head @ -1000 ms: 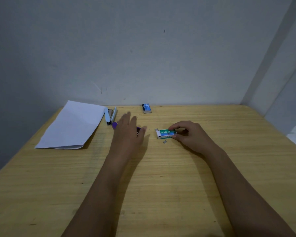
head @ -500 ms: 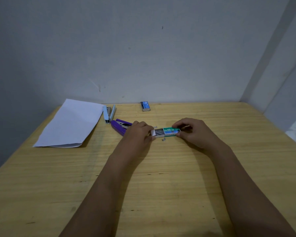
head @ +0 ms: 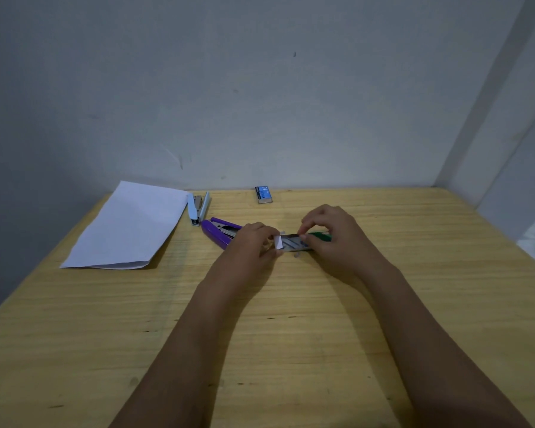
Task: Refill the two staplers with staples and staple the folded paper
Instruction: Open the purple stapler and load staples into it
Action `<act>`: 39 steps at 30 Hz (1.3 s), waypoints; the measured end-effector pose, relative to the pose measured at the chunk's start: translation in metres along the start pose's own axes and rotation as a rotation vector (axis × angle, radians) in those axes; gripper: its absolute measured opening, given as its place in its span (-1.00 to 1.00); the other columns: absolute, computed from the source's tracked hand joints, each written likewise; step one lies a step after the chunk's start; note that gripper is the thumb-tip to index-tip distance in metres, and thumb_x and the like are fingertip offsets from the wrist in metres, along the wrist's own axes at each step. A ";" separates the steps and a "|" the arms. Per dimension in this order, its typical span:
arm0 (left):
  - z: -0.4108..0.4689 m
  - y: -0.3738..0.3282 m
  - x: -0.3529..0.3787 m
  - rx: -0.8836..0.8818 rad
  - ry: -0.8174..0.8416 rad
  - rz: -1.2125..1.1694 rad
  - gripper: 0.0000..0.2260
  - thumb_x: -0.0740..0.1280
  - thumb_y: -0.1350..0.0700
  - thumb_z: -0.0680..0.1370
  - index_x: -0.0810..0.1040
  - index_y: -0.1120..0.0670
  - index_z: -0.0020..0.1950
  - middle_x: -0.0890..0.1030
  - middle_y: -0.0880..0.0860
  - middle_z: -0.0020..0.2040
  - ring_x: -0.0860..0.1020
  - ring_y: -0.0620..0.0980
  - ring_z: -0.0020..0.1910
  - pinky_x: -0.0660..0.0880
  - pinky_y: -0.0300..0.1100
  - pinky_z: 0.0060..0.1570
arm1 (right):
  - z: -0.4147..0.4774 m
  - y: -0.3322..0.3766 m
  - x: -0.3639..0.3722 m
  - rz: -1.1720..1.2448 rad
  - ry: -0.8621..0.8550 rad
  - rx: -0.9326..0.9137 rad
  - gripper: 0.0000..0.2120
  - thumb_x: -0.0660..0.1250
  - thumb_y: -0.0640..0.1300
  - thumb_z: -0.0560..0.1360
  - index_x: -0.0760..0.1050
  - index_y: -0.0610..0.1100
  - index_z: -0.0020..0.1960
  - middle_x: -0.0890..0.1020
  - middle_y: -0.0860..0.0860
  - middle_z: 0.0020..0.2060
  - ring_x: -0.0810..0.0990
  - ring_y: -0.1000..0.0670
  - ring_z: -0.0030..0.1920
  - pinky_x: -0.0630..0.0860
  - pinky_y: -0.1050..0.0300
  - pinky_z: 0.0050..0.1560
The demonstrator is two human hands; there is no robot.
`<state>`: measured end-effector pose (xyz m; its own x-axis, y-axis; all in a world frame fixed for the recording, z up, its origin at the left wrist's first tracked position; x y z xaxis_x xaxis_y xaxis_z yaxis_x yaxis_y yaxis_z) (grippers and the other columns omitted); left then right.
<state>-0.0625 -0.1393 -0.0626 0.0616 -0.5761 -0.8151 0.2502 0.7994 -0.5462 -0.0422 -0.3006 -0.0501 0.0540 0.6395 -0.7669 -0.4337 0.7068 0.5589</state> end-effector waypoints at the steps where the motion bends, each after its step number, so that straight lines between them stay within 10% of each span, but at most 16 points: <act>1: -0.001 -0.001 -0.001 -0.005 -0.008 -0.035 -0.67 0.36 0.12 0.52 0.49 0.09 0.27 0.54 0.05 0.20 0.48 -0.07 0.12 0.46 -0.19 0.12 | 0.001 0.004 0.005 -0.036 0.019 -0.026 -0.90 0.33 -0.08 0.47 0.52 0.14 -0.15 0.48 0.17 -0.04 0.38 0.13 0.06 0.38 0.07 0.14; 10: -0.005 0.002 -0.007 -0.070 -0.032 -0.323 -0.79 0.47 0.16 0.42 0.54 0.09 0.00 0.60 -0.05 -0.13 0.56 -0.25 -0.18 0.50 -0.53 -0.22 | 0.000 0.013 0.016 -0.133 0.062 -0.046 -0.89 0.33 -0.04 0.48 0.61 0.05 -0.04 0.54 0.13 -0.04 0.39 0.08 0.09 0.25 0.06 0.11; 39: -0.005 0.005 -0.011 -0.116 -0.014 -0.457 -0.80 0.48 0.27 0.38 0.58 0.09 -0.05 0.64 0.01 -0.16 0.60 -0.18 -0.22 0.53 -0.48 -0.23 | 0.012 0.018 0.017 0.009 0.150 0.014 -0.94 0.44 -0.10 0.39 0.60 0.04 -0.22 0.53 0.07 -0.13 0.52 0.03 -0.09 0.53 0.00 0.00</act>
<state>-0.0671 -0.1280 -0.0572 -0.0167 -0.8750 -0.4838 0.1447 0.4766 -0.8671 -0.0386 -0.2733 -0.0494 -0.0858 0.5943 -0.7996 -0.4205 0.7060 0.5699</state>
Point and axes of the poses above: each hand's wrist, its own z-axis towards the middle knuckle, its own x-axis out of the palm, y = z × x, the point moved 4 cm from there along z, towards the middle knuckle
